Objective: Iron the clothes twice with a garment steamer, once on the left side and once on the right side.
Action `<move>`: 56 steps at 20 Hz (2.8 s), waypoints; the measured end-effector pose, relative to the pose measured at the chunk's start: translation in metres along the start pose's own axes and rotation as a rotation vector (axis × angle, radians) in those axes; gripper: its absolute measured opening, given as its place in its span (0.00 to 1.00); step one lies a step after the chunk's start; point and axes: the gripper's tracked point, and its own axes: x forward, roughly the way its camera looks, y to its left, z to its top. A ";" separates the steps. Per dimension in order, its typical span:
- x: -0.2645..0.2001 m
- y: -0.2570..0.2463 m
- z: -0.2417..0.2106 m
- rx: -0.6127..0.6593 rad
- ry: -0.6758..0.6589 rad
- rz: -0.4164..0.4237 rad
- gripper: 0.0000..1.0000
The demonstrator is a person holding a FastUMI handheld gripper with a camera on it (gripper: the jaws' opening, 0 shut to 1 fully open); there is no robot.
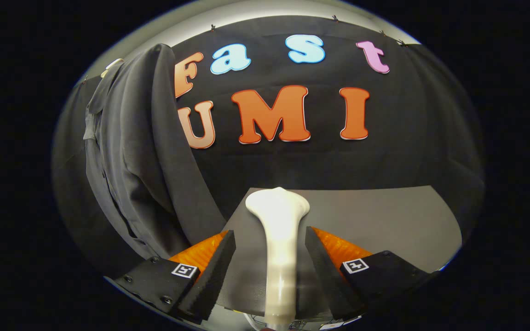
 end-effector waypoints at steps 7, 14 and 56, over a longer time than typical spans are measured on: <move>0.038 -0.005 -0.025 -0.019 0.104 0.005 0.96; 0.039 -0.004 -0.045 -0.093 0.125 0.016 0.79; -0.178 0.168 -0.011 0.016 -0.573 -0.382 0.41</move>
